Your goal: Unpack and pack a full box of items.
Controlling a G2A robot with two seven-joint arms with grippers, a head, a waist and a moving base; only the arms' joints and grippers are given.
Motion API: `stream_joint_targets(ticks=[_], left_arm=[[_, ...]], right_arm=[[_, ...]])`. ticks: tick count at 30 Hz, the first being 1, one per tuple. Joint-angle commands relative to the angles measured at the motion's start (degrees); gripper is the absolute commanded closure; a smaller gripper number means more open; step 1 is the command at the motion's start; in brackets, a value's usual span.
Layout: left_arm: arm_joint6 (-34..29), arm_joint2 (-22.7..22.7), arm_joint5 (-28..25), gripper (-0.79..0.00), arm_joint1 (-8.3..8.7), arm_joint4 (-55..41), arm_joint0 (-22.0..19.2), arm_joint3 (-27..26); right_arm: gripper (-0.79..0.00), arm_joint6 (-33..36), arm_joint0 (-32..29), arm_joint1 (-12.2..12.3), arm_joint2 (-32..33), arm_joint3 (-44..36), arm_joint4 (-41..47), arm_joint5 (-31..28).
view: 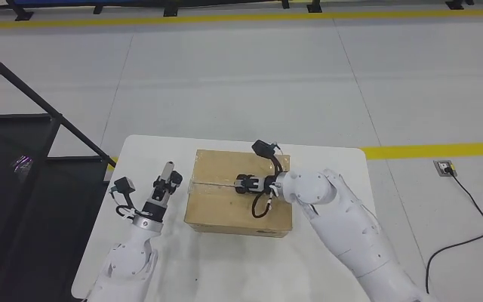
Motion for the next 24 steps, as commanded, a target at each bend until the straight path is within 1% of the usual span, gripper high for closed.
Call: stream_joint_targets(ticks=[1, 12, 20, 24], left_arm=[[-0.1, 0.0, 0.0, -0.785, -0.01, 0.1, -0.1, 0.0], [-0.3, -0.4, 0.1, -0.785, 0.06, -0.2, -0.1, -0.2], [-0.6, -1.7, -0.3, -0.785, 0.26, -0.8, 0.1, -0.1], [-0.7, -2.7, -0.6, -0.785, 0.4, -1.3, 0.4, -0.3]], right_arm=[[0.0, 0.5, -1.9, 0.9, 2.4, -2.4, -1.1, 1.5], [0.0, 5.4, -8.4, 4.4, 13.7, -8.3, 0.1, 2.4], [0.0, 5.8, -9.9, 5.6, 17.0, -8.8, 0.5, 3.6], [0.0, 5.2, -11.8, 6.3, 20.0, -11.2, 2.1, 2.4]])
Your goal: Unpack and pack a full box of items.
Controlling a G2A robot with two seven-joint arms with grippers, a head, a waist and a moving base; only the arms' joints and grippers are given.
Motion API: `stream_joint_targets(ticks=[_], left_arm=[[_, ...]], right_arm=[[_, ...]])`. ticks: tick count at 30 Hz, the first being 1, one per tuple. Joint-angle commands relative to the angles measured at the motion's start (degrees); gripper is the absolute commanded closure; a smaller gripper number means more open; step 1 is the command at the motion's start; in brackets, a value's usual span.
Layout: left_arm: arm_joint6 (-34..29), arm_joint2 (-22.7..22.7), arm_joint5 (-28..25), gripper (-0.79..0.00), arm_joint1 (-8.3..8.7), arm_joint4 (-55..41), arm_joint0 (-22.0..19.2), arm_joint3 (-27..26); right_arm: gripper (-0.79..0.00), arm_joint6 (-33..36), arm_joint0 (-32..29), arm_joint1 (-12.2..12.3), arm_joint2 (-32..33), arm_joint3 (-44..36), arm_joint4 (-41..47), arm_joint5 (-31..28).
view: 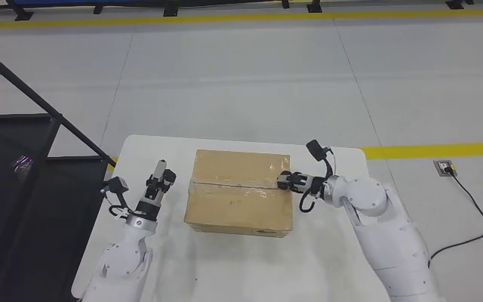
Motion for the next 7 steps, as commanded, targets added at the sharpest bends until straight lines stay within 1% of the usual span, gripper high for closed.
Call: stream_joint_targets(ticks=[1, 5, 6, 7], left_arm=[[-0.1, -0.5, -0.2, -0.785, 0.08, -0.3, 0.2, -0.2], [-0.8, -1.7, -1.4, -0.785, 0.22, -2.5, 0.9, -1.0], [-1.0, -2.0, -1.8, -0.785, 0.27, -2.9, 1.1, -1.1], [-1.2, -2.4, -2.2, -0.785, 0.33, -3.3, 1.2, -1.3]], right_arm=[[0.0, -0.2, -1.7, 0.5, 2.1, -2.2, 1.2, -1.4], [0.0, -1.6, -7.2, 1.5, 7.3, -8.6, 4.5, -7.6], [-0.212, -2.6, -8.8, 1.7, 8.7, -10.3, 5.6, -9.7], [-0.336, -3.6, -10.6, 1.9, 10.1, -11.8, 7.0, -12.0]])
